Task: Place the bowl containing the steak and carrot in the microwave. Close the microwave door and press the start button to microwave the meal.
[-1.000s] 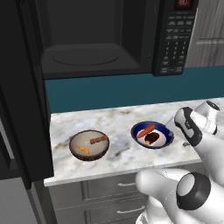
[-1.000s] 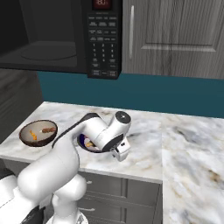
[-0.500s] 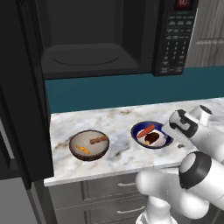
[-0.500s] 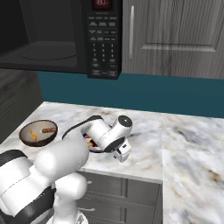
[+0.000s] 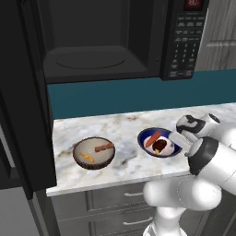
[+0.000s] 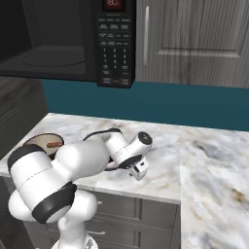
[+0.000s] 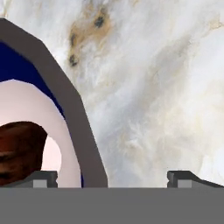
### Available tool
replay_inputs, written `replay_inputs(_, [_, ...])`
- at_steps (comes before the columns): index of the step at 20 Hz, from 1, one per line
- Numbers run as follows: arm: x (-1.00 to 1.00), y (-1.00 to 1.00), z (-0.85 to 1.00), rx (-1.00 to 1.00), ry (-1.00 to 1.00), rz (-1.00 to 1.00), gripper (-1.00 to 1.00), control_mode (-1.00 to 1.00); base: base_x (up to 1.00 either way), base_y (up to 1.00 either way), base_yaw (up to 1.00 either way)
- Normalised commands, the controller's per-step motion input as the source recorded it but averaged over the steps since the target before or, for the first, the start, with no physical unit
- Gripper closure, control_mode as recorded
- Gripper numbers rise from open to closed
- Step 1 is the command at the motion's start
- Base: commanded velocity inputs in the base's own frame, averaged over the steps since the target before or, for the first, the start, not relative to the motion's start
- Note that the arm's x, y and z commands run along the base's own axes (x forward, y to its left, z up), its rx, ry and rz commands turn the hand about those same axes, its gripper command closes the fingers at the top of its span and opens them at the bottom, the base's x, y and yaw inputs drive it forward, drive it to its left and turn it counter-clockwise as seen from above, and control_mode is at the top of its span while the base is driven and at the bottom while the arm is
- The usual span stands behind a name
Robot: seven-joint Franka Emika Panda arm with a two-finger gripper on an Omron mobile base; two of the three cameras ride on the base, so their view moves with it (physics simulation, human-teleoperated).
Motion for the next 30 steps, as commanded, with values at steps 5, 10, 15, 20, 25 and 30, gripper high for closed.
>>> replay_inputs(5, [0.21,0.00,-0.14,0.01,0.00,0.02,-1.00,-1.00,0.00,0.00,0.00])
replay_inputs(10, [0.11,0.07,-0.05,0.00,0.00,0.00,1.00,-1.00,0.00,0.00,0.00])
replay_inputs(15, [0.01,0.17,0.00,0.00,0.00,0.00,1.00,-1.00,0.00,0.00,0.00])
replay_inputs(20, [0.00,0.02,0.00,0.00,0.00,0.00,1.00,-1.00,0.00,0.00,0.00])
replay_inputs(25, [-0.01,0.00,0.06,0.01,0.00,0.00,1.00,-1.00,0.00,0.00,0.00])
replay_inputs(30, [-0.35,0.14,0.48,0.00,-0.13,0.00,1.00,-1.00,0.00,0.00,0.00])
